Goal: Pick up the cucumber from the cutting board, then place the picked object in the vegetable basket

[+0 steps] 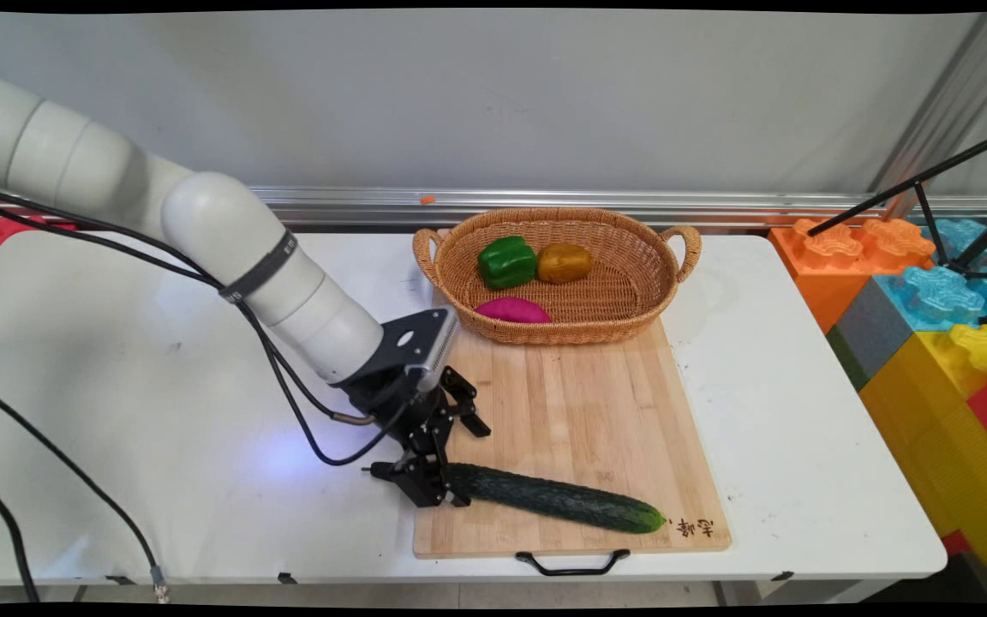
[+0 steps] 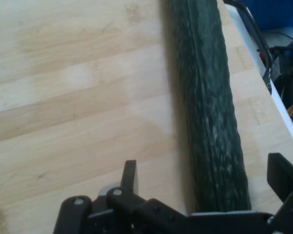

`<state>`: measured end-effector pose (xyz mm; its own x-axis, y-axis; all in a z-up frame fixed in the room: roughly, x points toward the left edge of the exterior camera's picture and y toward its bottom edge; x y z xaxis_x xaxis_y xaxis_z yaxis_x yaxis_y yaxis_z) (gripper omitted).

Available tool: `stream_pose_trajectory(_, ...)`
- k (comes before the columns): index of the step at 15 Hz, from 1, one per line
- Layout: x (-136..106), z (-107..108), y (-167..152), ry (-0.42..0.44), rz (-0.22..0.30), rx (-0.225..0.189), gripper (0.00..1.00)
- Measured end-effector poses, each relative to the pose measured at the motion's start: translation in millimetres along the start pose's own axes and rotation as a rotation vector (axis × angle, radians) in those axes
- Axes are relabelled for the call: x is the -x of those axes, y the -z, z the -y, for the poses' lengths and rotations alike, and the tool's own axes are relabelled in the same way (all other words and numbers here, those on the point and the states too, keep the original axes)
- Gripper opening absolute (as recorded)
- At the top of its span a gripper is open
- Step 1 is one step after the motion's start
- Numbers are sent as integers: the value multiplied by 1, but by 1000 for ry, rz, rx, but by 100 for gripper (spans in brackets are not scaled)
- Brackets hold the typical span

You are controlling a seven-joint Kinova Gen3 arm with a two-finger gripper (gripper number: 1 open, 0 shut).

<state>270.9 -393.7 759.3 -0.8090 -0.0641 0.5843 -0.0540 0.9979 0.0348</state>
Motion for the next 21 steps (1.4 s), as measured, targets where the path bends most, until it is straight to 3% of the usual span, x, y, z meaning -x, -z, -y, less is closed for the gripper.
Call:
stream_pose_trajectory(4,0,-1,-9,-11,2,-3,100)
stream_pose_trajectory(5,0,-1,-12,-14,3,-4,0)
stream_pose_trajectory(13,-6,-2,-17,-30,2,0,0)
stream_pose_trajectory(18,-24,5,11,-13,-51,-3,0)
stream_pose_trajectory(21,-39,22,43,6,-103,-36,0)
